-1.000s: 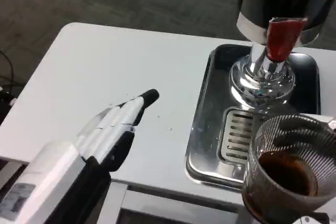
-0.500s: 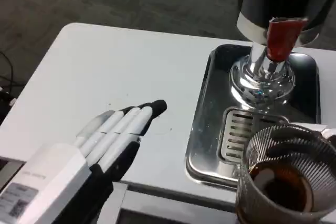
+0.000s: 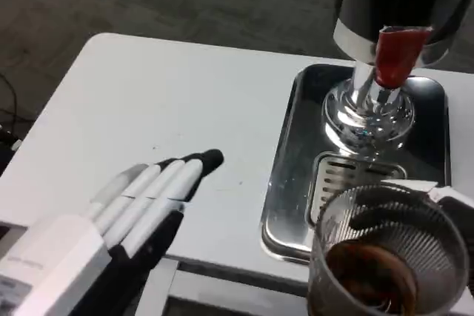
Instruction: Grasp the cup under the faucet to collect the drink, then remove the cup.
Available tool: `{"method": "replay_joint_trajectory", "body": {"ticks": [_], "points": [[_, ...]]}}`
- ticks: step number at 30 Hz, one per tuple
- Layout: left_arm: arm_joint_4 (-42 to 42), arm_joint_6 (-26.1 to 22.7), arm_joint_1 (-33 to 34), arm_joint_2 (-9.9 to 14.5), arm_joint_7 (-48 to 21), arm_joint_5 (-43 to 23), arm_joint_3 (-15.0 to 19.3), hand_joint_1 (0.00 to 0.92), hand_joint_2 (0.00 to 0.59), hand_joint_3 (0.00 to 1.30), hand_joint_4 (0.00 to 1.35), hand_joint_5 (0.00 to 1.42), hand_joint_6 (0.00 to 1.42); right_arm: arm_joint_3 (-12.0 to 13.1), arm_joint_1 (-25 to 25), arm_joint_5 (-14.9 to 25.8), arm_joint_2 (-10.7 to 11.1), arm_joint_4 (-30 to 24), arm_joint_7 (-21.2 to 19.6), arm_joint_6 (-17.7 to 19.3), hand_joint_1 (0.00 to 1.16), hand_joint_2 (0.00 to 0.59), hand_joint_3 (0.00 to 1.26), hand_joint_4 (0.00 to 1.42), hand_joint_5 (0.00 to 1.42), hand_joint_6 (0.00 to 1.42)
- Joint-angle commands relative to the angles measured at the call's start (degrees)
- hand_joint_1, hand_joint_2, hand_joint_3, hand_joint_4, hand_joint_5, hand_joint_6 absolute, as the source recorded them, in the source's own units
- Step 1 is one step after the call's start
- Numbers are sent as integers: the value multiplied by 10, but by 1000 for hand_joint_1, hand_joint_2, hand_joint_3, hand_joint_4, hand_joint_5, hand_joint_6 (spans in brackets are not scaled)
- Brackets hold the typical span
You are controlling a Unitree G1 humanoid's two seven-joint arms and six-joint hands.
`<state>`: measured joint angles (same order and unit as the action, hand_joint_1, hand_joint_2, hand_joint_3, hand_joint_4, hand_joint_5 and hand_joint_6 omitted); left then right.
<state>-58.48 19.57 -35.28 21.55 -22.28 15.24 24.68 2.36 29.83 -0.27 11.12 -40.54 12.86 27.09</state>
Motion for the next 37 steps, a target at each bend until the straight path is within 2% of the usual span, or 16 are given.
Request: {"method": "replay_joint_trajectory", "body": {"ticks": [1,6,11,18,27,37], "points": [[-5,11,-15,-3,-4,-18,32,0,56,0,0,15,0,-38,-25,-30,-11,-6,-4,11,817,176,609,627,757,654],[16,26,-17,1,-8,-24,48,0,56,0,0,15,0,-64,-42,-59,-20,0,-9,3,815,178,609,627,757,654],[38,33,-3,10,-10,-19,41,0,56,0,0,15,0,-84,-77,-86,-30,21,-17,-19,814,178,609,627,757,654],[51,28,26,21,-16,-9,23,0,58,0,0,23,0,-90,-108,-103,-35,40,-26,-34,813,179,609,627,757,654],[53,20,43,26,-21,4,3,0,59,0,0,26,0,-91,-116,-109,-35,49,-35,-37,813,179,609,627,757,654],[49,22,42,28,-25,25,-1,0,56,0,0,27,0,-88,-126,-107,-32,57,-38,-37,813,179,609,627,757,654]]}}
